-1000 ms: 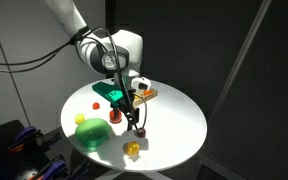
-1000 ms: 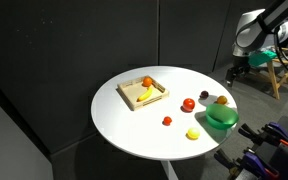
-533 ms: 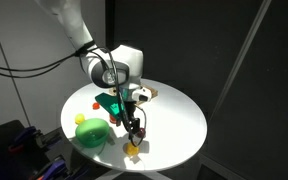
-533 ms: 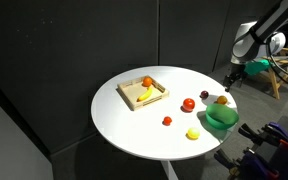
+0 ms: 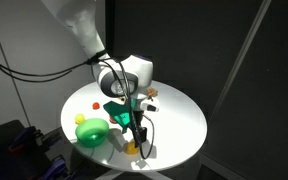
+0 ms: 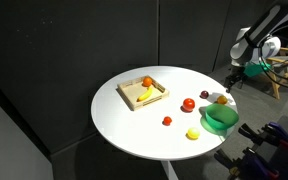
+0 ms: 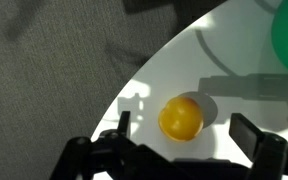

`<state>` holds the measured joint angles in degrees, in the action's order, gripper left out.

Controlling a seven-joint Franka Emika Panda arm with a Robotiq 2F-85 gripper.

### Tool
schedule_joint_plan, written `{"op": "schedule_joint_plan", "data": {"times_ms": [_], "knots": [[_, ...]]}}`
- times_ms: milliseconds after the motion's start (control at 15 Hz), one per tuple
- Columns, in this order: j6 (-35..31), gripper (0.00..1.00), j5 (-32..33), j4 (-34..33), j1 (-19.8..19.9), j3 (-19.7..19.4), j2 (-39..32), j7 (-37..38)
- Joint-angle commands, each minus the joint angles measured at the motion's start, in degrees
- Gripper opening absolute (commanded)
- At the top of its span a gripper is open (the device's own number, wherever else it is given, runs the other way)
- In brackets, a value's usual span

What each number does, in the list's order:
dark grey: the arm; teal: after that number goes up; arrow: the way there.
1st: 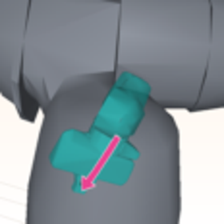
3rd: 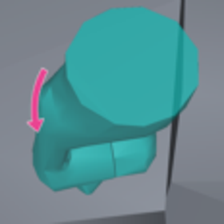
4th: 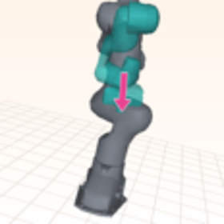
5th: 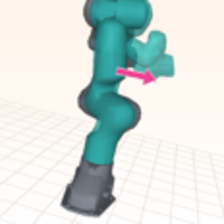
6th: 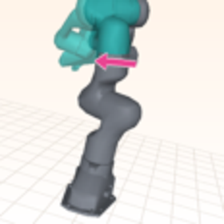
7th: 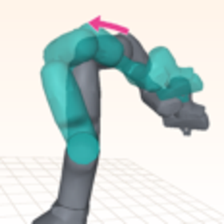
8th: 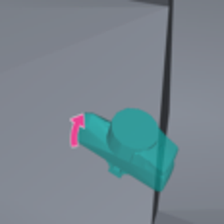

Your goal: Pick up the yellow object to the right of the green bowl and put it in the green bowl

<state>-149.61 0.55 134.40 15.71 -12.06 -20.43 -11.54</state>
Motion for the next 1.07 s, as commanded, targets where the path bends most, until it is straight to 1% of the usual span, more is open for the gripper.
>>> {"op": "schedule_joint_plan", "data": {"times_ms": [0, 467, 1000], "knots": [[0.52, 1.0, -0.58, -4.2, 1.29, 0.99, -3.75, -1.07], [-0.29, 1.0, 0.54, -7.51, 0.58, 1.52, -8.81, 0.18], [-2.15, 1.0, 1.11, -8.11, 0.52, 1.59, -11.65, 0.28]]}}
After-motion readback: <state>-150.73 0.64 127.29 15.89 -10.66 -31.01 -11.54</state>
